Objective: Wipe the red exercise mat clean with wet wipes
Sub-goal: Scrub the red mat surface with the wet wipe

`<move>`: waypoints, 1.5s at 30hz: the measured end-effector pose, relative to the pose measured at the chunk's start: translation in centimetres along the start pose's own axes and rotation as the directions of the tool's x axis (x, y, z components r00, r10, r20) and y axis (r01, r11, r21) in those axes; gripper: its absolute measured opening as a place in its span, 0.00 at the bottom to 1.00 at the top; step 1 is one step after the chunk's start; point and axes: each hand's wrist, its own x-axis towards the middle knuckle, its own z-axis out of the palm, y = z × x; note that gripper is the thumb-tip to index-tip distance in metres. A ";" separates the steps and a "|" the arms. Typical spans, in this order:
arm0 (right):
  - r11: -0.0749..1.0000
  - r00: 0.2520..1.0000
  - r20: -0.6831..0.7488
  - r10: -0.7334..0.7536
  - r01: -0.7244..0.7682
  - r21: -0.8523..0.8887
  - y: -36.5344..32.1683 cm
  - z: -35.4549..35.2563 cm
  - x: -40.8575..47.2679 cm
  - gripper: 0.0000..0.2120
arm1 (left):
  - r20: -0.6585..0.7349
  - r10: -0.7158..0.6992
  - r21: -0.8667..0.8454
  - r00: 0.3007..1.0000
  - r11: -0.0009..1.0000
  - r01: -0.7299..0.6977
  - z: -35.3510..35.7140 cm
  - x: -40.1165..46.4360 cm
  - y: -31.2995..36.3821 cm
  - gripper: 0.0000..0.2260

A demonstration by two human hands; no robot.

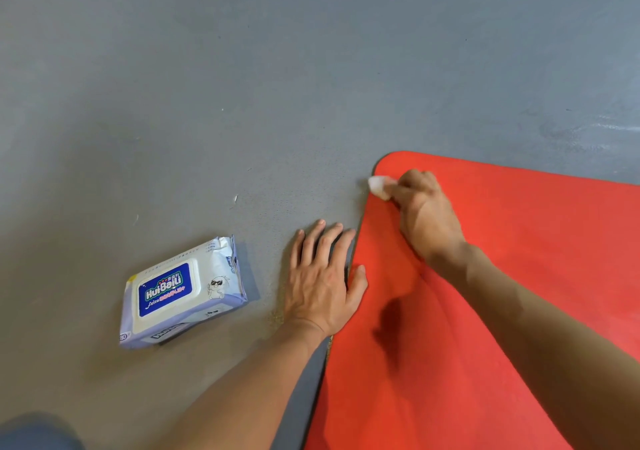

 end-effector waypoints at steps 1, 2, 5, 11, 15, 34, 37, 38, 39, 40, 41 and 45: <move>0.995 0.994 -0.032 0.104 -0.104 -0.008 0.2 0.2 0.6 0.12 | 0.000 0.001 -0.001 1.000 1.000 -0.001 0.0 0.0 0.0 0.26; 0.985 0.984 -0.047 0.171 -0.171 -0.010 -0.2 0.4 0.7 0.11 | 0.000 0.003 -0.003 1.000 1.000 -0.003 0.0 0.0 0.0 0.26; 0.997 0.997 -0.008 0.080 -0.080 0.003 -2.6 0.8 -2.0 0.16 | 0.014 0.007 -0.009 1.000 1.000 -0.006 0.0 -0.1 0.0 0.26; 0.980 0.972 0.127 -0.199 0.194 0.055 -2.4 -1.2 -7.7 0.17 | 0.030 0.011 0.011 0.999 1.000 -0.012 0.1 -0.1 -0.3 0.25; 0.977 0.976 -0.074 0.204 -0.208 -0.053 1.9 -3.6 -6.3 0.18 | 0.015 -0.052 -0.008 0.999 0.999 0.052 -0.2 0.6 0.3 0.24; 0.749 0.734 -0.153 0.662 -0.636 0.186 4.0 -3.4 0.7 0.14 | 0.150 0.066 0.033 0.986 0.997 -0.072 1.1 4.1 6.1 0.26; 0.933 0.940 -0.021 0.340 -0.334 0.135 -0.8 -1.7 0.8 0.16 | 0.168 0.064 0.037 0.984 0.997 -0.071 1.2 4.2 6.1 0.26; 0.984 0.987 0.013 0.159 -0.159 0.079 -0.9 -1.5 0.8 0.17 | 0.168 0.064 0.038 0.984 0.997 -0.071 1.2 4.2 6.2 0.26; 0.995 0.996 -0.012 0.083 -0.083 0.056 0.3 -1.6 1.0 0.15 | 0.165 0.064 0.034 0.984 0.997 -0.071 1.3 4.2 6.2 0.26; 0.988 0.989 -0.042 0.143 -0.141 0.059 2.2 -2.1 1.2 0.08 | 0.159 0.063 0.027 0.985 0.997 -0.069 1.3 4.2 6.1 0.26; 0.971 0.963 -0.125 0.237 -0.238 0.009 4.8 -2.8 0.8 0.05 | 0.152 0.063 0.022 0.986 0.998 -0.067 1.3 4.1 6.1 0.26; 0.726 0.689 -0.300 0.660 -0.687 0.021 10.6 -7.0 -1.2 0.06 | 0.157 0.060 0.026 0.986 0.998 -0.065 1.3 4.1 6.1 0.26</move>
